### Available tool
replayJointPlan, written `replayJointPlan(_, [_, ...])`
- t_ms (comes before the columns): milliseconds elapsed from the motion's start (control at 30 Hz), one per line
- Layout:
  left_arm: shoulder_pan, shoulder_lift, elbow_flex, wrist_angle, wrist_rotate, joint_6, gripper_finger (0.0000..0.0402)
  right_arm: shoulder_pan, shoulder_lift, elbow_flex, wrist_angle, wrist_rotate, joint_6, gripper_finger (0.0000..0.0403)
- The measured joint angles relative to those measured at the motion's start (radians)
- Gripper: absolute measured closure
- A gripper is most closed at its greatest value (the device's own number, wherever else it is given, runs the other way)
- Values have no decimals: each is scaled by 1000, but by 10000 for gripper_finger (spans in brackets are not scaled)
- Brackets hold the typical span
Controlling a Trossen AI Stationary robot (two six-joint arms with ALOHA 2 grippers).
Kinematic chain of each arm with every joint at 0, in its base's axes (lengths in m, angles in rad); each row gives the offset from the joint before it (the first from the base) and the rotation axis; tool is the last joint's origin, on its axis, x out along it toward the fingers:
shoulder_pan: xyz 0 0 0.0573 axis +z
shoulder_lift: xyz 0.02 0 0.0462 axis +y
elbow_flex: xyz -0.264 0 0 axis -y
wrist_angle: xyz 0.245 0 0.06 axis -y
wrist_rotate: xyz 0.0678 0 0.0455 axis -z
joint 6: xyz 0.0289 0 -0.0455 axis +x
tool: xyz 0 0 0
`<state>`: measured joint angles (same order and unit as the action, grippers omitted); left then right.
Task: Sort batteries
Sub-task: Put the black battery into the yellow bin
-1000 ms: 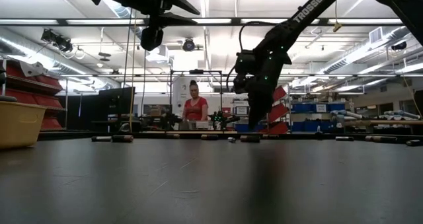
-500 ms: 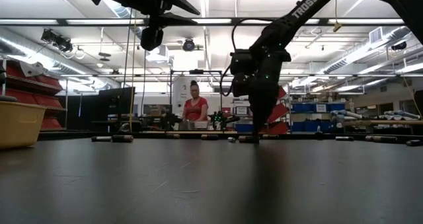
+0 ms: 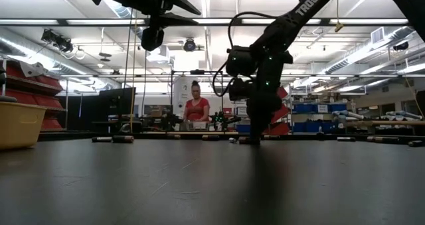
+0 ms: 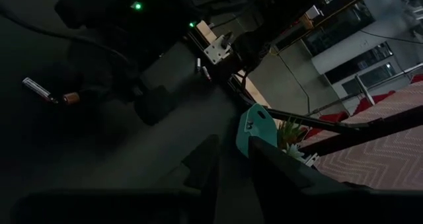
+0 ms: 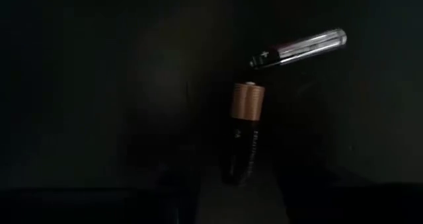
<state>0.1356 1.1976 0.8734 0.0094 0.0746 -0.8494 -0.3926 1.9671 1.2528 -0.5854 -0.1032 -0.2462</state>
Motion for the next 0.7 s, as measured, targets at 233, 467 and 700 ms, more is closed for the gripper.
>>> replayJointPlan(233, [0,0,0,0,0,1,305,-1,-1,-60,45,-3,6,363])
replayJointPlan(467, [0,0,0,0,0,1,305,-9,-10,-71,59,-72,84,380])
replayJointPlan(700, [0,0,0,0,0,0,305,-32,-54,-78,104,-134,116,399])
